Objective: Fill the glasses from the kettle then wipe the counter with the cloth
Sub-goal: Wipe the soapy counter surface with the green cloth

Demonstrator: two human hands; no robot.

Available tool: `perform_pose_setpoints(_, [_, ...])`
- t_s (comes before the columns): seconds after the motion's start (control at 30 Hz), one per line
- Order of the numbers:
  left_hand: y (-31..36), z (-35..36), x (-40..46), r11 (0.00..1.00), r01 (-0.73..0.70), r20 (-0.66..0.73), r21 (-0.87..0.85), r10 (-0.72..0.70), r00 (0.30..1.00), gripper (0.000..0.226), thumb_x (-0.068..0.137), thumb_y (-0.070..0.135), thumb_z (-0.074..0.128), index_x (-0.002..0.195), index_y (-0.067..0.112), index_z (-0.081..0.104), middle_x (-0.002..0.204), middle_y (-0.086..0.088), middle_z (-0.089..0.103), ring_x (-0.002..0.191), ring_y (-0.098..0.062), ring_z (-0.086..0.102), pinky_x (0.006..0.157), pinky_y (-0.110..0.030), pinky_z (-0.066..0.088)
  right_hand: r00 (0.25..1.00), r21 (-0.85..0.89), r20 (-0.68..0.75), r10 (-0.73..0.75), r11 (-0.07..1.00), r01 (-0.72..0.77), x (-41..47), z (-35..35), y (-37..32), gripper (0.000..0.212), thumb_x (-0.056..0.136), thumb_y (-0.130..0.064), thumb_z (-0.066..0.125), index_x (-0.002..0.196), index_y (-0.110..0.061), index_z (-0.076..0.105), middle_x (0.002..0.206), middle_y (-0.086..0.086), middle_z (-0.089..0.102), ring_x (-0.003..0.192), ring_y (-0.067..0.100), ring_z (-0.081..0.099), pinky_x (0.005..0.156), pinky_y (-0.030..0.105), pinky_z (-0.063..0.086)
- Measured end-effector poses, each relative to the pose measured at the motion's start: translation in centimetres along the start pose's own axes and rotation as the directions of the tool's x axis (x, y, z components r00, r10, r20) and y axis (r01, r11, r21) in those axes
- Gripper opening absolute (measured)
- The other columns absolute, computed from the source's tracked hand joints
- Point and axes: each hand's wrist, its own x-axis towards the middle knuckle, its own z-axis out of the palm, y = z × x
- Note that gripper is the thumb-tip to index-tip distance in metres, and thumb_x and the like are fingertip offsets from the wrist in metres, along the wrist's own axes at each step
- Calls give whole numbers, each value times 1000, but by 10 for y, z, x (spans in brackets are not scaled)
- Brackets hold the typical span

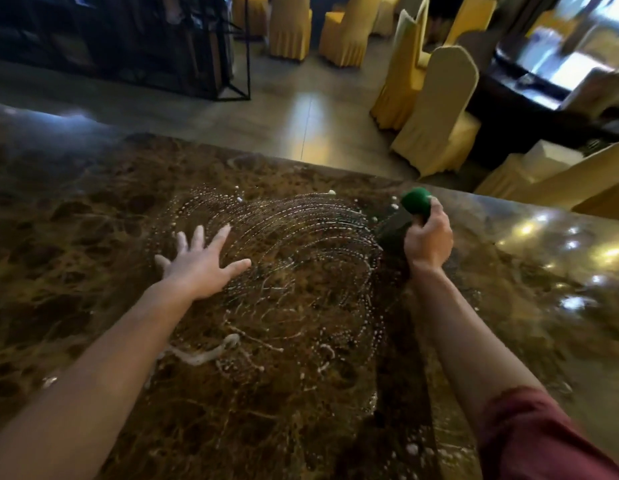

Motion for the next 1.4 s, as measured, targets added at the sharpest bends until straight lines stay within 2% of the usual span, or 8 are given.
perform_pose_setpoints(0.17, [-4, 14, 6, 996, 36, 27, 85, -39, 999, 97, 79, 90, 28, 159, 48, -4, 170, -7, -19, 154, -37, -20, 117, -74, 0, 989, -17, 83, 120, 993, -119, 56, 38, 17, 49, 100, -25, 57, 148, -19, 53, 145, 14, 60, 133, 35, 56, 116, 41, 39])
perform_pose_setpoints(0.37, [-2, 12, 5, 995, 46, 50, 88, -50, 997, 99, 76, 92, 27, 159, 48, -3, 169, -7, -21, 154, -36, -21, 116, -74, -2, 935, 58, 316, -162, 987, 151, 25, 86, -49, 47, 92, -18, 65, 139, -23, 63, 139, 7, 66, 126, 27, 61, 114, 37, 43])
perform_pose_setpoints(0.6, [-17, -17, 3, 971, 31, -20, -237, -37, 999, 74, 98, 68, 36, 161, 34, 19, 171, -5, 14, 158, -30, 5, 122, -66, 13, 683, 264, 456, -570, 820, 508, -107, 101, -116, 47, 88, -12, 69, 134, -21, 68, 144, 6, 63, 136, 26, 54, 121, 49, 35])
perform_pose_setpoints(0.87, [-78, 5, -43, 983, 178, -45, -53, -181, 983, 79, 96, 74, 30, 162, 35, 12, 172, -3, -5, 158, -29, -11, 123, -64, 2, 384, 396, 567, -729, 650, 649, -243, 3, -46, 48, 95, -34, 63, 143, -38, 57, 159, -4, 49, 153, 19, 35, 128, 42, 16])
perform_pose_setpoints(1.0, [-88, 19, -53, 993, 118, -9, -5, -118, 993, 84, 92, 79, 21, 163, 36, 3, 171, -4, -15, 156, -29, -19, 123, -64, -6, 602, 146, 519, -607, 756, 638, -193, -5, -7, 52, 92, -42, 56, 143, -35, 56, 156, 0, 51, 150, 27, 39, 124, 56, 23])
perform_pose_setpoints(1.17, [-87, 17, -54, 995, 104, 4, -9, -104, 995, 81, 96, 76, 23, 163, 35, 2, 170, -4, -19, 155, -29, -23, 122, -63, -10, 911, -203, 388, -142, 951, 235, -73, 29, -18, 56, 102, -43, 53, 155, -31, 42, 165, 8, 37, 154, 33, 27, 125, 59, 16])
perform_pose_setpoints(1.3, [-87, 19, -54, 996, 89, -1, -9, -89, 996, 77, 99, 72, 23, 163, 36, 1, 170, -5, -19, 155, -30, -24, 122, -64, -11, 850, -159, 452, -271, 913, 376, -127, 42, -63, 55, 99, -42, 56, 152, -38, 43, 166, 4, 36, 155, 28, 28, 125, 55, 19])
perform_pose_setpoints(1.4, [-90, 23, -52, 996, 91, -16, 18, -91, 996, 77, 99, 70, 27, 163, 36, 0, 170, -5, -19, 155, -31, -23, 122, -64, -9, 599, 51, 580, -553, 758, 650, -249, 24, -75, 52, 97, -45, 52, 149, -44, 42, 167, 0, 34, 157, 27, 23, 127, 57, 12])
